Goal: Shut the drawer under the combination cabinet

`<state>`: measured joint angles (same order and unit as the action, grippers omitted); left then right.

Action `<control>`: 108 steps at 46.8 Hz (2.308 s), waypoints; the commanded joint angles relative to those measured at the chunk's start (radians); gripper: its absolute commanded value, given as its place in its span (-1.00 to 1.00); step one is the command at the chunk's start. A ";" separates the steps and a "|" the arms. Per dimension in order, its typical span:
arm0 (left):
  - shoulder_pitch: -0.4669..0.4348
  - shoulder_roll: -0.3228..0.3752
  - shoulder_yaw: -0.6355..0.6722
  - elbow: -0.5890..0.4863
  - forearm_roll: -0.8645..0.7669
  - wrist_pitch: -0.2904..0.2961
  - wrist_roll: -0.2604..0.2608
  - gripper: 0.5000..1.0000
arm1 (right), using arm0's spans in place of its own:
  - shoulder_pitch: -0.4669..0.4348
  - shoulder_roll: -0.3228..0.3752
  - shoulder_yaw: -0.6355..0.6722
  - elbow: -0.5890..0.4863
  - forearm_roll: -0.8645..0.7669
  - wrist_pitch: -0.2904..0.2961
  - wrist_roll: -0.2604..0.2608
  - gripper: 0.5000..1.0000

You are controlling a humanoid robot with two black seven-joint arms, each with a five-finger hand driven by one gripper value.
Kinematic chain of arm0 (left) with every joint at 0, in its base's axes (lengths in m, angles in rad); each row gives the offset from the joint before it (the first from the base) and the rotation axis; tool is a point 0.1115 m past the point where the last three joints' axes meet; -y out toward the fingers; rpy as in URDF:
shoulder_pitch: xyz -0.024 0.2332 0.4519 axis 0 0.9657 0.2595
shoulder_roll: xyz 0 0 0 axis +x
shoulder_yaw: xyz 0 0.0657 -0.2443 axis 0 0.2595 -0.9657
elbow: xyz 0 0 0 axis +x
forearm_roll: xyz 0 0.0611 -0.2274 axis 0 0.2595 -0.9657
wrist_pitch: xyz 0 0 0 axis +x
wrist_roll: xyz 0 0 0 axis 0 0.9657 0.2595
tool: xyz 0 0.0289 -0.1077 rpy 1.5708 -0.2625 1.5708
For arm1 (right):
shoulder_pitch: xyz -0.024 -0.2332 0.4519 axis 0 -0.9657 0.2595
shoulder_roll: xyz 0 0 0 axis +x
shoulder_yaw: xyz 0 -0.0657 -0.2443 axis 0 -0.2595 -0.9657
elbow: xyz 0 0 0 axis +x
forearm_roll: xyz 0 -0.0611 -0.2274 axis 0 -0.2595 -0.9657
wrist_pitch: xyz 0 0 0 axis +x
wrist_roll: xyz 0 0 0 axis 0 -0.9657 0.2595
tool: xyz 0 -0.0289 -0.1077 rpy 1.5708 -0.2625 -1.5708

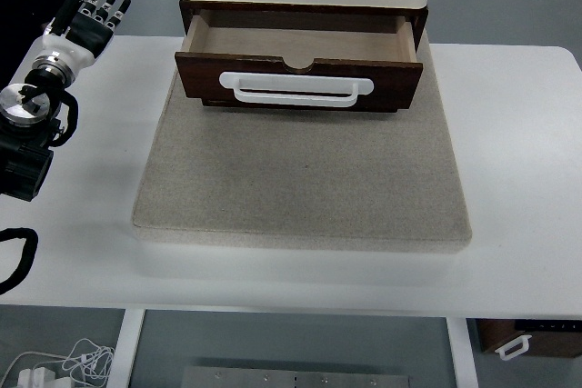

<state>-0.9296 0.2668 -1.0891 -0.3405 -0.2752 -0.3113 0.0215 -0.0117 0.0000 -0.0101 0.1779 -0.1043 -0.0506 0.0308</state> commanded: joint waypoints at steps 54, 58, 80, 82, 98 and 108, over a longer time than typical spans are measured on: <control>-0.094 0.153 0.018 -0.074 0.042 -0.088 0.000 1.00 | -0.001 0.000 -0.001 0.000 0.000 0.000 0.000 0.81; -0.106 0.207 0.018 -0.120 0.042 -0.088 0.000 1.00 | -0.001 0.000 0.001 0.000 0.000 0.000 0.000 0.81; -0.107 0.469 0.017 -0.587 0.070 -0.065 0.003 1.00 | -0.001 0.000 -0.001 0.000 0.000 0.000 0.000 0.81; -0.109 0.486 0.017 -0.633 0.088 -0.065 0.002 1.00 | 0.001 0.000 0.001 0.000 0.000 0.000 0.000 0.81; -0.115 0.535 0.028 -0.943 0.223 -0.065 0.009 1.00 | 0.001 0.000 -0.001 0.000 0.000 0.000 0.000 0.81; -0.135 0.532 0.132 -1.098 0.352 -0.063 0.009 1.00 | 0.001 0.000 -0.001 0.000 0.000 0.000 0.000 0.81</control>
<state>-1.0574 0.8019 -0.9890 -1.4042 0.0340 -0.3747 0.0322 -0.0119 0.0000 -0.0101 0.1779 -0.1043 -0.0506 0.0309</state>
